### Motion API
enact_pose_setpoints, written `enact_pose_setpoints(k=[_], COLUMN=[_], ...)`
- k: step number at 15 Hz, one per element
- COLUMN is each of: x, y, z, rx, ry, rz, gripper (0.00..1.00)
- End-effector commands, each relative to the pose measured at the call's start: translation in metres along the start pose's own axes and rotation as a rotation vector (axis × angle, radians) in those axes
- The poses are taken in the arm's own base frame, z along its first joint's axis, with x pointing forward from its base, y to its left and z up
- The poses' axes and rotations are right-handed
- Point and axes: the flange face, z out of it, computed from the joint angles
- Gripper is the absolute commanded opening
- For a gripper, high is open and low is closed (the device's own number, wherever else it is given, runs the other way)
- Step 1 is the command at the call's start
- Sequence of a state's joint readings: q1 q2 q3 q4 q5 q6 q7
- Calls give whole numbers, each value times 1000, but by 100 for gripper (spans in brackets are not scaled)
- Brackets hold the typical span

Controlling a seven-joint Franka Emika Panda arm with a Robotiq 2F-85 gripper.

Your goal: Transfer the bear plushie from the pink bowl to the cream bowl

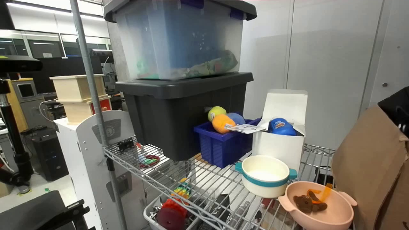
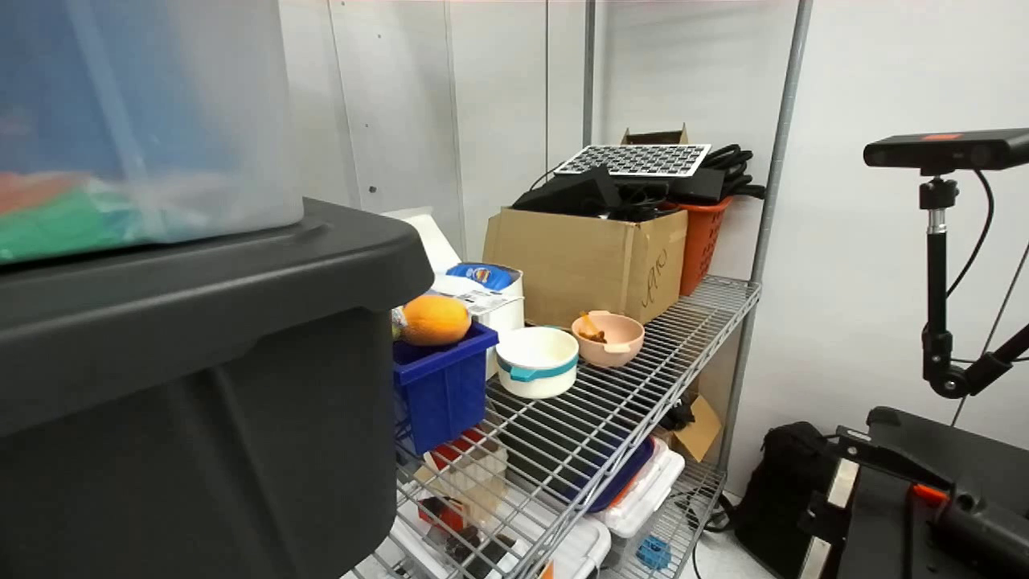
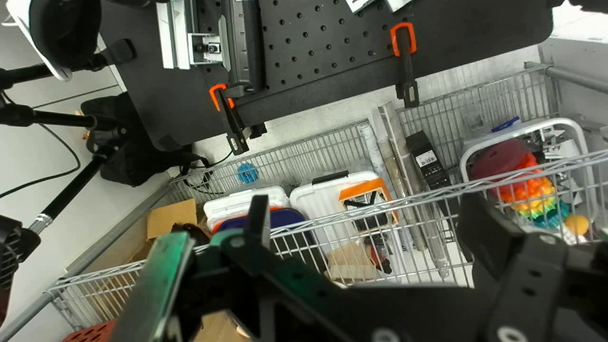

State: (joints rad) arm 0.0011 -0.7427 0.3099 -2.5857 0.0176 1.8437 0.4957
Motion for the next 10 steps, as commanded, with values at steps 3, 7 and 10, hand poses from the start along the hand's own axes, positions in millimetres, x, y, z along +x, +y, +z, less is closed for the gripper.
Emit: enact_pose_setpoints(k=[3, 7, 10], x=[28, 40, 52], y=[11, 15, 21], z=[-16, -18, -15], rx=[12, 18, 31], ry=[39, 46, 38], rz=[38, 45, 58], gripper=[100, 100, 100])
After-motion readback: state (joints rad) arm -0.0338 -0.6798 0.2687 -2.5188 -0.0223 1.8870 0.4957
